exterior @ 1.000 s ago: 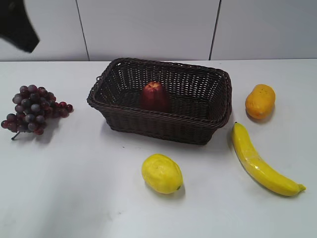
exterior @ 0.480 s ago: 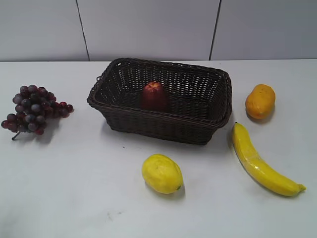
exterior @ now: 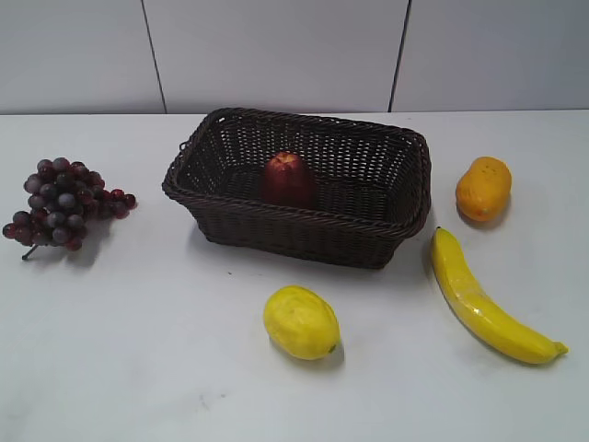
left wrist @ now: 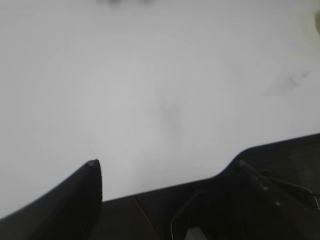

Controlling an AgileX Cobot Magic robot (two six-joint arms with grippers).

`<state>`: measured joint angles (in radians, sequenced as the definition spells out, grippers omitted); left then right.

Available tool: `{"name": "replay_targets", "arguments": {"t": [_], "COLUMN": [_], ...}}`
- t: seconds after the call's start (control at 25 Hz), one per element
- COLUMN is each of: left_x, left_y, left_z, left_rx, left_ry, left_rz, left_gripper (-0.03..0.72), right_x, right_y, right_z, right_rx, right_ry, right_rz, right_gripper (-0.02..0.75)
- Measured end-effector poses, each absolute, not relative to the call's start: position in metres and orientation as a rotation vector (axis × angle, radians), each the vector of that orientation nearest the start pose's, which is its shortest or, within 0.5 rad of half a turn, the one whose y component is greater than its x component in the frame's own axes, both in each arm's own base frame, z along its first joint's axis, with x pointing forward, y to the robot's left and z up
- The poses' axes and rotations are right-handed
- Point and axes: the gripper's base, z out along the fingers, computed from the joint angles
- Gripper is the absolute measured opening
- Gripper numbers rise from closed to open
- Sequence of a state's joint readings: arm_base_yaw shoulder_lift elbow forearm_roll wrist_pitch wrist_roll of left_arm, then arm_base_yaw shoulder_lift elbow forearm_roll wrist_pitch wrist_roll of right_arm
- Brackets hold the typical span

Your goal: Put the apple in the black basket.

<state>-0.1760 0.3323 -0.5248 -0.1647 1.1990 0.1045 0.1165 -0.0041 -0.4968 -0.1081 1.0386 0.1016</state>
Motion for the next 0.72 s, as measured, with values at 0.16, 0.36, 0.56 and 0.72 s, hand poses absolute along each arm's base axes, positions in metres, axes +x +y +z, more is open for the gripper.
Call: {"name": "replay_targets", "arguments": {"t": [0.16, 0.36, 0.56, 0.72], "left_x": [0.026, 0.0315, 0.0326, 0.0326], "left_y": [-0.0148, -0.0171, -0.0174, -0.0174], "left_z": [0.2728, 0.2669, 0.267, 0.267], "left_rx": [0.331, 0.315, 0.313, 0.313], "left_ry": [2.38, 2.342, 2.336, 2.335], "left_rz": [-0.187, -0.213, -0.215, -0.216], "left_gripper": [0.594, 0.593, 0.593, 0.59], "right_x": [-0.0035, -0.0035, -0.0035, -0.0035], "right_y": [-0.0089, -0.0089, -0.0089, -0.0089], "right_z": [0.2785, 0.2785, 0.2785, 0.2785], "right_rx": [-0.011, -0.011, -0.011, -0.011], "right_ry": [2.017, 2.017, 2.017, 2.017], "right_rz": [0.01, 0.01, 0.01, 0.01], "right_gripper": [0.588, 0.588, 0.588, 0.588]}}
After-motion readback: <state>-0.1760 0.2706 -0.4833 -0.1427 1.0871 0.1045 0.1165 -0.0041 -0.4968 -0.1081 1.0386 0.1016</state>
